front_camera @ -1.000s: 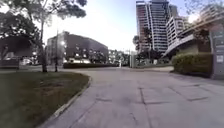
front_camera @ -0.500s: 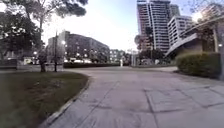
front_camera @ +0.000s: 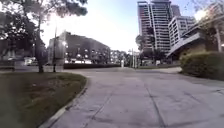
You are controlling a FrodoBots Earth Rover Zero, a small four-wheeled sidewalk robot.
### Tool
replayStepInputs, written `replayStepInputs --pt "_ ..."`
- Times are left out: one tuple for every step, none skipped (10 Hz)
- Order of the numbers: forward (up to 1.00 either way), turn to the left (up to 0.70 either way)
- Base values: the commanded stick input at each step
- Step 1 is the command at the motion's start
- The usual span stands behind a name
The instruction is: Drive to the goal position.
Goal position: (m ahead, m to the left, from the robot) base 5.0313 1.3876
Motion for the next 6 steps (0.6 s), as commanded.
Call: replayStepInputs --pt "0.70 0.00" --pt "0.70 0.00" --pt "0.70 0.00" --pt "0.70 0.00" --pt "0.70 0.00" --pt "0.70 0.00"
